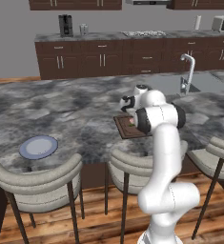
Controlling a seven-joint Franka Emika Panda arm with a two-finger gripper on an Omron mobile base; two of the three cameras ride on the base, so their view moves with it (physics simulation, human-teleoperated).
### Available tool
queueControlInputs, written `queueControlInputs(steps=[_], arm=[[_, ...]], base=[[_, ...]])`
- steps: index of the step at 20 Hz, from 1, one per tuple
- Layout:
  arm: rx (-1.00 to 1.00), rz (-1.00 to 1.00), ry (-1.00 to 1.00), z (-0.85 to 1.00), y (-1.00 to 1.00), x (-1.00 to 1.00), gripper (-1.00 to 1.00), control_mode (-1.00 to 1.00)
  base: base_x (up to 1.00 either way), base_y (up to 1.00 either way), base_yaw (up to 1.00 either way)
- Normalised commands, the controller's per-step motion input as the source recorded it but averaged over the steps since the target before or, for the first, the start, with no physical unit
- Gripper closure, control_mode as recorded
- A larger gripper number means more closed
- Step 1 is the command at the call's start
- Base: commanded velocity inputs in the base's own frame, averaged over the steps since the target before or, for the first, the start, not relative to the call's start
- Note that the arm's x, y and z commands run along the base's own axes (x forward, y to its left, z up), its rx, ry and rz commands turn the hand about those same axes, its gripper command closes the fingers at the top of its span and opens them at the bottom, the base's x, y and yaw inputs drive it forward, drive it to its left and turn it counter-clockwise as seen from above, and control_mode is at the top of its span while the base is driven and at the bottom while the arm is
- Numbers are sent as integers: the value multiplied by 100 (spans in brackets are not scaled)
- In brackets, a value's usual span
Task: Create a steak meal by picking up the steak and asparagus from the tray and placing them on the plate. Leave the pickle on the tray.
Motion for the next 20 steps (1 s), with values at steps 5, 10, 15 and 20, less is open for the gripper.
queueControlInputs(steps=[5,10,15,20], arm=[[0,0,11,-55,0,25,-100,-100],[-1,0,28,-72,0,-13,100,-100],[-1,0,13,-75,0,-58,100,-100],[0,0,-4,-47,0,-21,100,-100]], base=[[0,0,0],[0,0,0],[0,0,0],[0,0,0]])
